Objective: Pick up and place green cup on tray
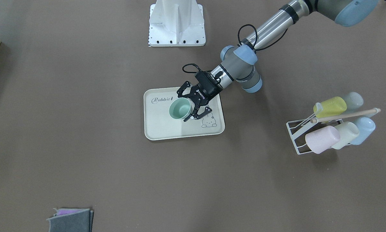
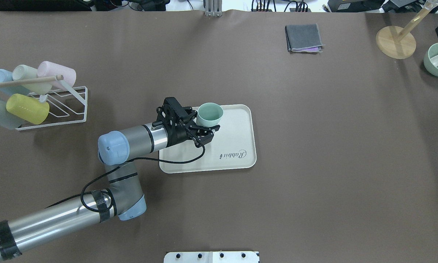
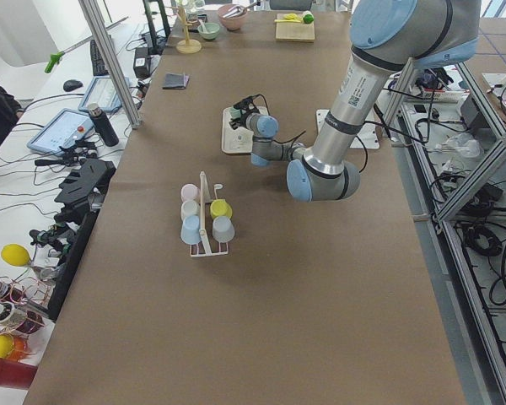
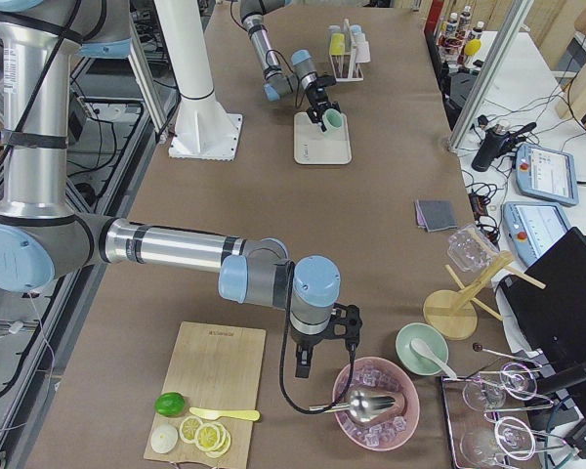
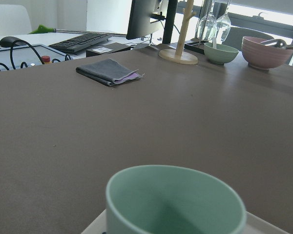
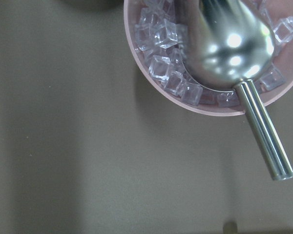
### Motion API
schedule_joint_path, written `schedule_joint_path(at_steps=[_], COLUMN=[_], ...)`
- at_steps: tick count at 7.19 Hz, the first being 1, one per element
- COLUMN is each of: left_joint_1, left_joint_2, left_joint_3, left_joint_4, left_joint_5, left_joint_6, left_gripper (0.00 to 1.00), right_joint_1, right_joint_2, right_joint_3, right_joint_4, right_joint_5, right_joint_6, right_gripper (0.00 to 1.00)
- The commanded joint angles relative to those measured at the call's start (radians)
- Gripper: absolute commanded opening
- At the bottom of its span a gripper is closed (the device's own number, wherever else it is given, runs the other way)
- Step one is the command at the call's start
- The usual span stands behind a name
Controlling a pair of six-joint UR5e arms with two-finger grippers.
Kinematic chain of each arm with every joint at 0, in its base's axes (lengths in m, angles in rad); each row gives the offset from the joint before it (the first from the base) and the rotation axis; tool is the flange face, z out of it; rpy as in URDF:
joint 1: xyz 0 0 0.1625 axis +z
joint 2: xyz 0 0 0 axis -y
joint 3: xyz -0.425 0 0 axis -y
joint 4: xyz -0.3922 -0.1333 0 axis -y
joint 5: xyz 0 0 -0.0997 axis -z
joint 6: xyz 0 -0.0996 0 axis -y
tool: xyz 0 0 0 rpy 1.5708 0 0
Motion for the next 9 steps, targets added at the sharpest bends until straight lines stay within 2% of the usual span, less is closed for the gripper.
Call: schedule_joint_path(at_steps=[1,2,3,4,6,9], left_joint_1=[0.002,0.002,0.002,0.004,0.005,0.005], left_joint_2=[0.004,0.004,0.005,0.02,0.072,0.123], left_joint_3=[0.009,0.009,0.009,0.003,-0.04,-0.126], left_joint_4=[-0.014,-0.014,-0.013,-0.016,-0.071,-0.072], left_joint_5=[0.001,0.001,-0.001,-0.001,-0.001,-0.005], left_joint_6=[0.0,0.0,0.0,0.0,-0.002,-0.023], left_gripper=[0.0,0.24,0.69,0.97,0.98,0.98], right_joint_1=[-0.005,-0.005,-0.01,-0.013,-0.025,-0.027], right_joint_2=[0.003,0.004,0.006,0.007,0.009,0.009], right_joint_3=[0.002,0.002,0.003,0.003,0.003,-0.005], right_joint_4=[0.001,0.001,0.001,0.003,0.027,0.027], right_joint_5=[-0.001,-0.001,-0.001,-0.001,-0.007,-0.015], right_joint_6=[0.0,0.0,-0.002,-0.005,-0.011,0.003], right_gripper=[1.0,1.0,1.0,1.0,1.0,1.0])
